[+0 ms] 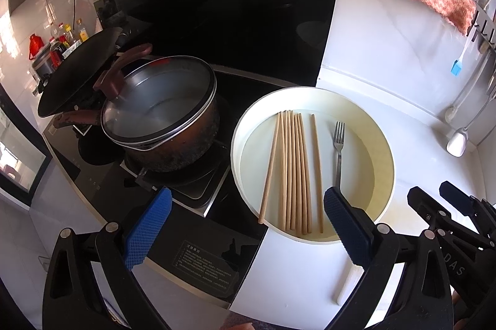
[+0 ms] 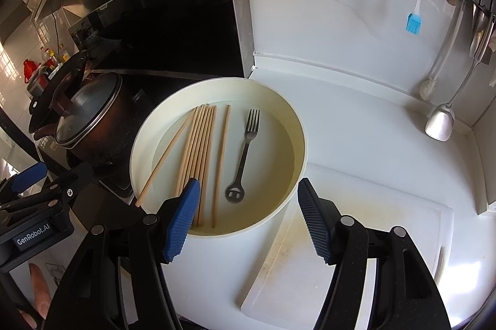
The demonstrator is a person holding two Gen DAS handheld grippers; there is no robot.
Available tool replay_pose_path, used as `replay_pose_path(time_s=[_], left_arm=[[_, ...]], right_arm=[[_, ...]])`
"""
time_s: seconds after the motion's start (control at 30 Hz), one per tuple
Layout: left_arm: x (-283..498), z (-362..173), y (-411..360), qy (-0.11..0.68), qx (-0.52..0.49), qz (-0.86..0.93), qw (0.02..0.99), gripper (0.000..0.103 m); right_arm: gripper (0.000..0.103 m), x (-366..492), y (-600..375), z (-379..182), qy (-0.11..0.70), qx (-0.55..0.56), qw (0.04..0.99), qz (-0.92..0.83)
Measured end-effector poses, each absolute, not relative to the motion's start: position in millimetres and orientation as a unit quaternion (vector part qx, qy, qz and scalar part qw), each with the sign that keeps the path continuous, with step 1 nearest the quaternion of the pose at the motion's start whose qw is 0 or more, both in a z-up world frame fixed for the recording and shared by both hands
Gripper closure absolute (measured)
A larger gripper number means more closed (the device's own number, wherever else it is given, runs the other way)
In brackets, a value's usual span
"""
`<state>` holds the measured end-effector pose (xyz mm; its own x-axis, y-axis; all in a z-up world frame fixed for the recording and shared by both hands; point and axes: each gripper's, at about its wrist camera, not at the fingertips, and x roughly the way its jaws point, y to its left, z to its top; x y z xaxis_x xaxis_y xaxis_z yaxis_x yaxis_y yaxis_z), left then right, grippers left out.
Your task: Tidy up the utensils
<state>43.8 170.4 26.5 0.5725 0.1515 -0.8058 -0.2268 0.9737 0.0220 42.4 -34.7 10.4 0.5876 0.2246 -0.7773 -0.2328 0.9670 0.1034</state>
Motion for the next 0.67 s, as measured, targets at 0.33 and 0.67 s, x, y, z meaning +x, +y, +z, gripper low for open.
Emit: replay_pose_path(time_s=[0.33,0.67], left_arm=[[40.4,26.1,168.1,0.449,-0.043,0.097,0.887,0.006],[40.1,24.7,167.1,0.454,-0.043,0.101,0.884,0.006]], right_arm=[[0.040,41.7,-35.7,10.5,0.436,-0.005,0.891,0.129],[0.040,41.2,-35.3,10.8,0.436,-0.005,0.891,0.127]])
